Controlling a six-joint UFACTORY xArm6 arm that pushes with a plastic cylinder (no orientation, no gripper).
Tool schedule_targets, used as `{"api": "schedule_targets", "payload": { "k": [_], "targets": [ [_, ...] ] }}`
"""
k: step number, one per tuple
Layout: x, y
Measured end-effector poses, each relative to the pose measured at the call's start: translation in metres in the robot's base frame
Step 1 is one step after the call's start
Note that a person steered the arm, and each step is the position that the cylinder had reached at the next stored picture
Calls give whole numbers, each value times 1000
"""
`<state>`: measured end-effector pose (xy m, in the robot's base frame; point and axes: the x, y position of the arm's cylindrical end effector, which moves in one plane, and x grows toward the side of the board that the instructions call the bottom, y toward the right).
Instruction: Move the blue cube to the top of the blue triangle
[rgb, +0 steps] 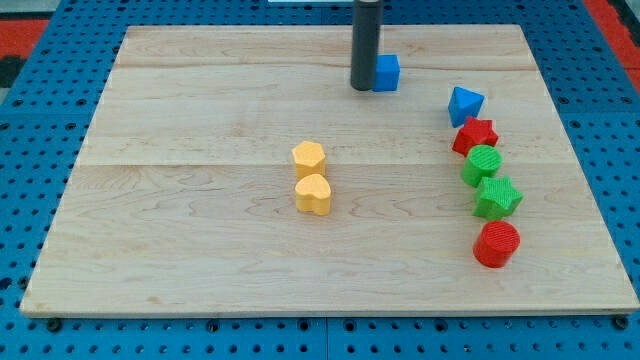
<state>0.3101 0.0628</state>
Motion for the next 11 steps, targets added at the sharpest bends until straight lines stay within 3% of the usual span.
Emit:
{"api": "schedule_targets", "payload": {
  "k": [2,4,6,8,9,10,11],
  "targets": [
    [-22,-23],
    [-36,26],
    [-22,87],
    [11,86],
    [-30,85],
    [-69,115],
    [-34,190]
  ]
}}
